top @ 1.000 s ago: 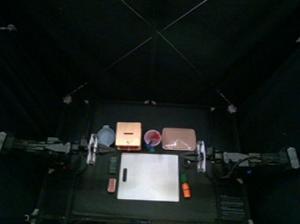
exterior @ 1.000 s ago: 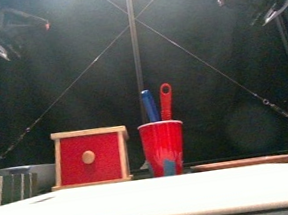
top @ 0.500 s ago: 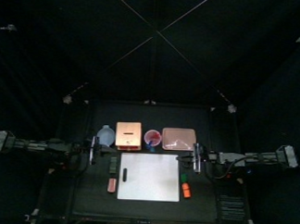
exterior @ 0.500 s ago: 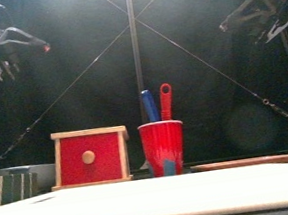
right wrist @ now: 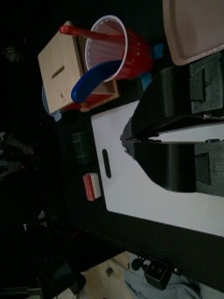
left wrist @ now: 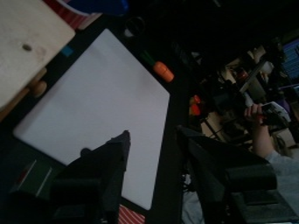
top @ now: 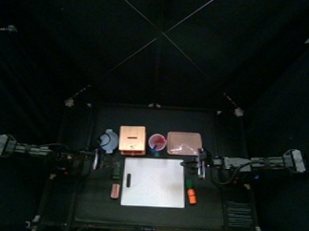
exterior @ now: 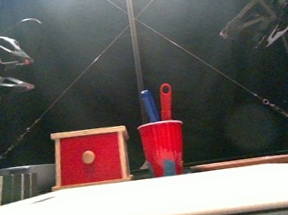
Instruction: Put sushi roll on cutting board
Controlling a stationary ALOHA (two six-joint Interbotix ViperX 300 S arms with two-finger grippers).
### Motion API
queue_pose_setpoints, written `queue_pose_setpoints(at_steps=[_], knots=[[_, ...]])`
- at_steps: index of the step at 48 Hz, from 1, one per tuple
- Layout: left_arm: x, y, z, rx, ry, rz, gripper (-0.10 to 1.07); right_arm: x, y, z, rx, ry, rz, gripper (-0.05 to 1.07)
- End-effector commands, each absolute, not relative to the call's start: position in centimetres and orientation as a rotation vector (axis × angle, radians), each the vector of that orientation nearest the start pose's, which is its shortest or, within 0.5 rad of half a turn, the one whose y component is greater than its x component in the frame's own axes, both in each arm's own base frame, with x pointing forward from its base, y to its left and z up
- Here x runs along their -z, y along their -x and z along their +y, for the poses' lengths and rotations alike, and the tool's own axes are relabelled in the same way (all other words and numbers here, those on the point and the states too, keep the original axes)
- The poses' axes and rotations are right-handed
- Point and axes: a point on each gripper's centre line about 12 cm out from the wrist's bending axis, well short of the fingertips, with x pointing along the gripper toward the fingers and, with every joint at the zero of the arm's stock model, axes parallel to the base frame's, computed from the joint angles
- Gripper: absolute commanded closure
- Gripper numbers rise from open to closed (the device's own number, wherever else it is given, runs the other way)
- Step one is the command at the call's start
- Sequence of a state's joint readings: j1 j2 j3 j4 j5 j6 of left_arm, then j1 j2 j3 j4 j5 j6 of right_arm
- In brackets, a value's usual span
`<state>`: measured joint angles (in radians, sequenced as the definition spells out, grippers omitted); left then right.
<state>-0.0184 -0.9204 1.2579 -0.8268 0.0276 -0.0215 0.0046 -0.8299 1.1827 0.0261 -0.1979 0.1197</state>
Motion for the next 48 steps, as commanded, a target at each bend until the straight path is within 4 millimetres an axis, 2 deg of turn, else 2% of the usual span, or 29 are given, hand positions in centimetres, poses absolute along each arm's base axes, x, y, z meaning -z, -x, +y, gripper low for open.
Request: queue_pose_setpoints(at_steps=[1,11,29,48], knots=[[-21.0,-19.3,-0.4,-0.15,0.91,0.365,0.14,-25.7,-22.0,0.1,0.011,-0.152,0.141,0.99],[-19.0,-19.6,-0.2,-0.229,1.062,0.447,0.13,-25.4,-22.1,0.0,0.018,-0.171,0.153,0.99],[-17.0,-19.8,1.0,-0.331,1.119,0.526,0.13,-24.9,-22.3,0.0,0.019,-0.175,0.174,0.99],[-16.0,-19.0,2.5,-0.404,1.184,0.567,0.13,-24.8,-22.3,0.0,0.022,-0.189,0.176,0.99]])
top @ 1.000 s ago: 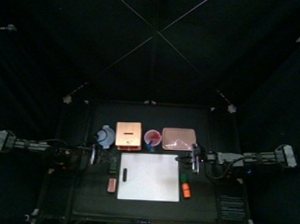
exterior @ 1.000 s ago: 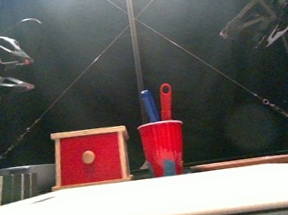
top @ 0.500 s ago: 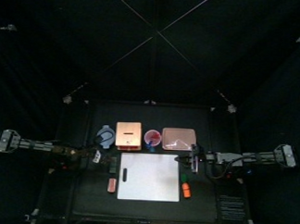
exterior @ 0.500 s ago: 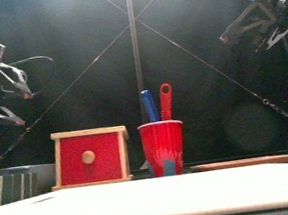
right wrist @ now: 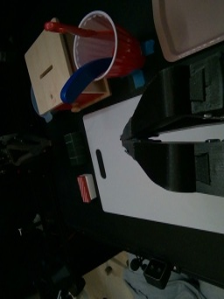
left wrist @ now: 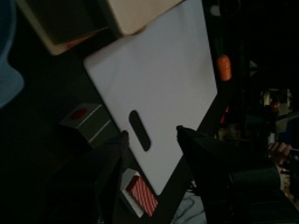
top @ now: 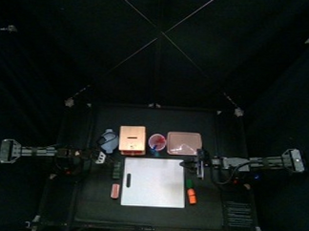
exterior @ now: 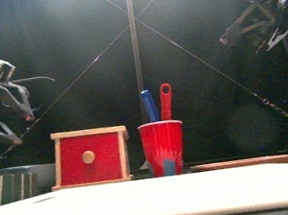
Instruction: Put sushi roll on cutting board
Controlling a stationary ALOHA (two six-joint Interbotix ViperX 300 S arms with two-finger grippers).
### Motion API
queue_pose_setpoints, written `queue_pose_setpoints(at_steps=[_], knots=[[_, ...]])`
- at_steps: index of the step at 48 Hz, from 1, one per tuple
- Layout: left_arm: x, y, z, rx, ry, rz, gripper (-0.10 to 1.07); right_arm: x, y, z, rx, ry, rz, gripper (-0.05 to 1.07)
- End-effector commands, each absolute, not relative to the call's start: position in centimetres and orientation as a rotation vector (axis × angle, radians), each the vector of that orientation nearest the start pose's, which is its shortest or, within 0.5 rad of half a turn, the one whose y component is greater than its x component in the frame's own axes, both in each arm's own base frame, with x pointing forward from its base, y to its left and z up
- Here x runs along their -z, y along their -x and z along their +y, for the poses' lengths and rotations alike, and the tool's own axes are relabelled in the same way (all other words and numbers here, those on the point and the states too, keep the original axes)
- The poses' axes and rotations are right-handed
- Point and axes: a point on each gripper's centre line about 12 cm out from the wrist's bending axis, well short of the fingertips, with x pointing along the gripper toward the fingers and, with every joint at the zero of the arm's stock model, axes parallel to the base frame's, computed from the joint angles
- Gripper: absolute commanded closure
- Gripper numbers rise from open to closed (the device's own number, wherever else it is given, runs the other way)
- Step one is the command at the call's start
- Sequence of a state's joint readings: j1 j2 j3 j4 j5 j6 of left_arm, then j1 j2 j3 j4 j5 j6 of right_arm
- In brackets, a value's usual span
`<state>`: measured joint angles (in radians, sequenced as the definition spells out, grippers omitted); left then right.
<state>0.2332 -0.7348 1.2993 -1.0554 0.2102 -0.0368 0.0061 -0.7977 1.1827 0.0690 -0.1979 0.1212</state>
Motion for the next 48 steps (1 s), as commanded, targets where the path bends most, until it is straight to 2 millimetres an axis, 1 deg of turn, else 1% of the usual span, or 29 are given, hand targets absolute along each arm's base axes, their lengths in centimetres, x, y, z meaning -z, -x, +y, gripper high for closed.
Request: queue_pose_setpoints(at_steps=[1,21,29,33,39,44,48], knots=[[-15.9,-18.9,2.5,-0.406,1.189,0.571,0.13,-24.8,-22.3,0.0,0.022,-0.189,0.176,0.99],[-15.0,-18.6,4.0,-0.478,1.19,0.621,0.13,-24.8,-22.3,0.0,0.022,-0.189,0.176,0.99],[-15.6,-19.0,4.3,-0.469,1.174,0.608,0.13,-24.8,-22.3,0.0,0.022,-0.189,0.176,0.99],[-16.3,-19.4,4.6,-0.458,1.152,0.599,0.13,-24.8,-22.3,0.0,0.024,-0.189,0.176,0.99],[-18.0,-20.3,4.8,-0.417,1.135,0.593,0.13,-24.8,-22.3,-0.1,0.029,-0.188,0.175,0.99],[-20.4,-21.4,4.9,-0.358,1.114,0.576,0.13,-24.8,-22.3,-0.1,0.03,-0.19,0.175,0.99],[-22.0,-21.8,5.1,-0.331,1.067,0.563,0.13,-24.8,-22.3,-0.2,0.032,-0.19,0.177,0.99]])
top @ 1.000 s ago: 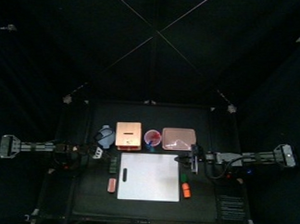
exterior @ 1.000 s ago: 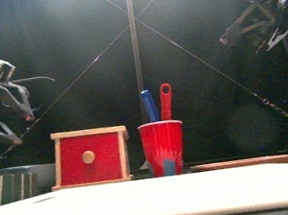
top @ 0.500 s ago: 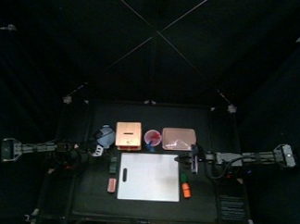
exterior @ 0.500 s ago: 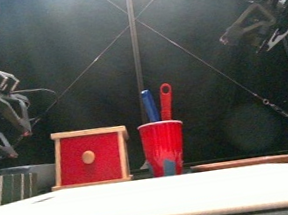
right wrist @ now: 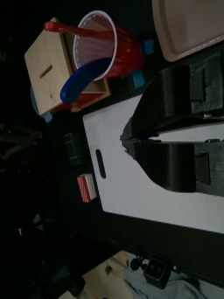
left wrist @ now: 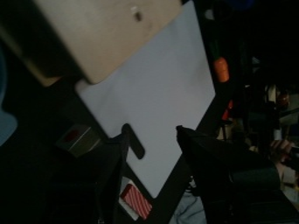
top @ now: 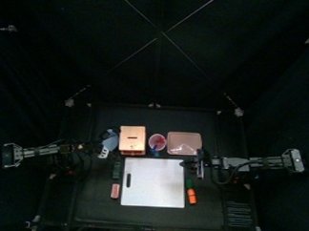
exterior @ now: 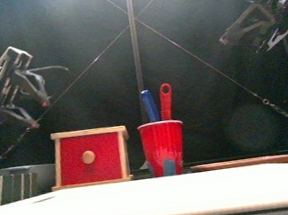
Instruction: Put sushi roll on cutting board
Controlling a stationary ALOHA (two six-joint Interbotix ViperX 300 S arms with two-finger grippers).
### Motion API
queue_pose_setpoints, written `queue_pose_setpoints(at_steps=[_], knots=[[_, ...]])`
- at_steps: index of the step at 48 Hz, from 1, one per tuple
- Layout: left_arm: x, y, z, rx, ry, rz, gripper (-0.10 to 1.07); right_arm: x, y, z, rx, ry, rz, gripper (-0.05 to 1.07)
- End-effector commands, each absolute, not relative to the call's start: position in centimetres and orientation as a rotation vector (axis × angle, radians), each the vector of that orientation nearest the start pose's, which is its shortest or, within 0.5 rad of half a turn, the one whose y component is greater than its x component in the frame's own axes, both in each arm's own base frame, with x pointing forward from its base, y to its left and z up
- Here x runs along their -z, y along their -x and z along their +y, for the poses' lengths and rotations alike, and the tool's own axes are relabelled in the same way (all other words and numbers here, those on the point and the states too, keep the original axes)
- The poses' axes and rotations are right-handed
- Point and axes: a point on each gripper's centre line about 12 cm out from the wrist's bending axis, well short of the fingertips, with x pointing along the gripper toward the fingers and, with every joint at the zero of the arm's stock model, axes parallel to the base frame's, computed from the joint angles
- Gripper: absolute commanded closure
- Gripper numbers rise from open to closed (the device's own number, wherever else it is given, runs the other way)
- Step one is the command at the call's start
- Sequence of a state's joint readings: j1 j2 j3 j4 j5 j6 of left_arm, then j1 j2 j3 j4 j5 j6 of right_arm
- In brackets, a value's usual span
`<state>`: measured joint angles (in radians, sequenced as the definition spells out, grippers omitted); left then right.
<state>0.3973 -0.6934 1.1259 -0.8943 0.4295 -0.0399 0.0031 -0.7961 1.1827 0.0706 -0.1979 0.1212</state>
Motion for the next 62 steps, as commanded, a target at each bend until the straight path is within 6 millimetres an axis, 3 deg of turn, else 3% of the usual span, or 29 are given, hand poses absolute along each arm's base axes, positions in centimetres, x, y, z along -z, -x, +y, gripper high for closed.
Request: queue_pose_setpoints(at_steps=[1,8,22,38,48,62], knots=[[-22.3,-21.9,5.2,-0.327,1.06,0.56,0.13,-24.8,-22.3,-0.2,0.031,-0.189,0.177,0.99],[-23.9,-22.2,5.8,-0.333,1.042,0.577,0.13,-24.8,-22.3,-0.2,0.032,-0.19,0.177,0.99],[-24.3,-20.7,6.8,-0.494,1.059,0.649,0.13,-24.7,-22.3,-0.2,0.032,-0.191,0.181,0.99],[-20.9,-20.1,3.3,-0.618,1.158,0.747,0.13,-24.2,-22.7,-0.2,0.034,-0.188,0.203,0.99],[-19.6,-20.9,1.1,-0.674,1.143,0.796,0.13,-24.0,-22.9,-0.2,0.035,-0.189,0.215,0.99],[-17.0,-22.0,-0.4,-0.779,1.126,0.87,0.13,-23.7,-23.0,-0.2,0.037,-0.198,0.227,0.99]])
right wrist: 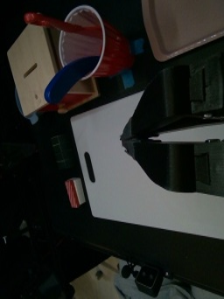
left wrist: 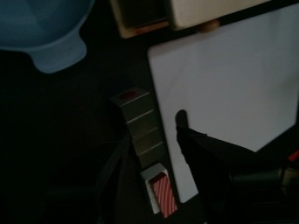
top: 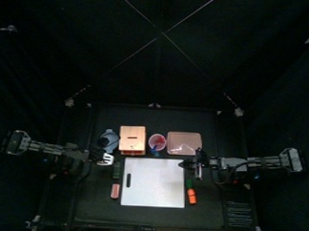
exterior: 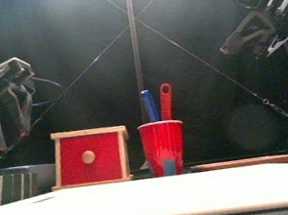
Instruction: Put sushi roll on cutting board
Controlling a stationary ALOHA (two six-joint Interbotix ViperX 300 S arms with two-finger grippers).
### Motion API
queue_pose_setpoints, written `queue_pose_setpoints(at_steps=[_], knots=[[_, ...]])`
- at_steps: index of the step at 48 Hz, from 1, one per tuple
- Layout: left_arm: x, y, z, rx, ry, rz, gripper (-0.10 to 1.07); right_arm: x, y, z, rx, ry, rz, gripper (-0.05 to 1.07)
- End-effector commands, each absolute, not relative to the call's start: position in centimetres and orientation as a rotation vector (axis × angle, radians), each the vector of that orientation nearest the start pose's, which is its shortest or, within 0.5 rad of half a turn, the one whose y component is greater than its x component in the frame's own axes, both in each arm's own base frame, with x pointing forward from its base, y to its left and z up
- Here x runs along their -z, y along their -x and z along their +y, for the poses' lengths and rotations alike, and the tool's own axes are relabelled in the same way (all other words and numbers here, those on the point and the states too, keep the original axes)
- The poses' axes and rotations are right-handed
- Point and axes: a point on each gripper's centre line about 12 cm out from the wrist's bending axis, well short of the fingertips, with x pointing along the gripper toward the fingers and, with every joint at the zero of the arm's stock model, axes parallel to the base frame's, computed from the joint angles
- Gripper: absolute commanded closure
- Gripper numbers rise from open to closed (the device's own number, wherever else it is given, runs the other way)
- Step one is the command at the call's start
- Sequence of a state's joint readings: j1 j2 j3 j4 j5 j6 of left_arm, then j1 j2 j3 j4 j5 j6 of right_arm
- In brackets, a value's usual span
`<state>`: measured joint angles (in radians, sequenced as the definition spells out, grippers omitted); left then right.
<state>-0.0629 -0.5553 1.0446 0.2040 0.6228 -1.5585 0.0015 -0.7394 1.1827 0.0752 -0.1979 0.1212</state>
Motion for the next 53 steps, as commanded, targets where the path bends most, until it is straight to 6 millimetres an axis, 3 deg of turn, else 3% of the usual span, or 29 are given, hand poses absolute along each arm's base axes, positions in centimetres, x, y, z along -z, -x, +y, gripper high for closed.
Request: queue_pose_setpoints(at_steps=[1,15,22,35,53], knots=[[-16.9,-22.1,-0.6,-0.779,1.124,0.878,0.13,-23.6,-23.0,-0.2,0.04,-0.199,0.23,0.99],[-15.4,-23.3,-2.4,-0.795,1.153,0.97,0.12,-23.4,-23.1,-0.1,0.04,-0.206,0.239,0.99],[-14.9,-23.4,-2.6,-0.815,1.17,0.991,0.1,-23.1,-23.1,0.0,0.037,-0.205,0.25,0.99],[-14.1,-24.4,-2.8,-0.819,1.164,1.0,-0.05,-22.8,-23.2,0.0,0.038,-0.205,0.263,0.99],[-11.5,-25.6,-2.8,-0.9,1.124,1.068,-0.04,-22.6,-23.2,0.0,0.039,-0.205,0.269,0.99]])
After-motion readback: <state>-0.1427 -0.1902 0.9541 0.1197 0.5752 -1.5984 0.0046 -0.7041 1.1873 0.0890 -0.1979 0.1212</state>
